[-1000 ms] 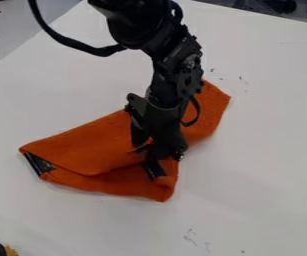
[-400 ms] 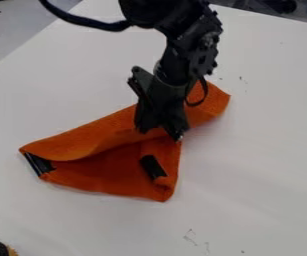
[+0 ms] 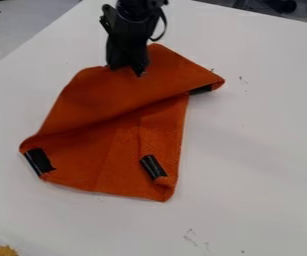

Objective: Unfold the cloth from bottom right to top left

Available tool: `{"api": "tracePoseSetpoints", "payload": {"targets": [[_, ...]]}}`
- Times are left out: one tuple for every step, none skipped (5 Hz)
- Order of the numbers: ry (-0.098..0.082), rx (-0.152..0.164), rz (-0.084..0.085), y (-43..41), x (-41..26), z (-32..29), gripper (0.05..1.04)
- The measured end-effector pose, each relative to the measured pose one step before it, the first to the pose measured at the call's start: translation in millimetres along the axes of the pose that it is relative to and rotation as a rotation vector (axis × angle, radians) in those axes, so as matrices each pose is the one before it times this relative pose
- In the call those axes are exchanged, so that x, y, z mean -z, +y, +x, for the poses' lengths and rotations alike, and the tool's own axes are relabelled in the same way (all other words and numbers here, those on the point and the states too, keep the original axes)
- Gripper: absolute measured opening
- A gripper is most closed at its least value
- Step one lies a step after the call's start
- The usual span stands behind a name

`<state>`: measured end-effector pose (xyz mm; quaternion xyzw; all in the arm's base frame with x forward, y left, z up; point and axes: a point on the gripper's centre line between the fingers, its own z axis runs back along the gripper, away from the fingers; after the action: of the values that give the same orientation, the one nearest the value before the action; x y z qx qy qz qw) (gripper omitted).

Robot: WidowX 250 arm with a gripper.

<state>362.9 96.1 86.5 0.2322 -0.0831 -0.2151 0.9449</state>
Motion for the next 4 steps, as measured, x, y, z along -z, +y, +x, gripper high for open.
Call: {"api": "tracePoseSetpoints", "payload": {"targets": [[-0.0265, -0.0019, -0.0185, 30.57, 29.71, 6.32, 0.062], [0.0056, -0.0308, -0.0651, 6.86, 43.62, -10.52, 0.062], [-0.0234, -0.0185, -0.0221, 6.22, 15.54, -1.12, 0.078], [-0.0083, -0.0024, 0.0011, 0.9, 3.83, -1.05, 0.229]]}}
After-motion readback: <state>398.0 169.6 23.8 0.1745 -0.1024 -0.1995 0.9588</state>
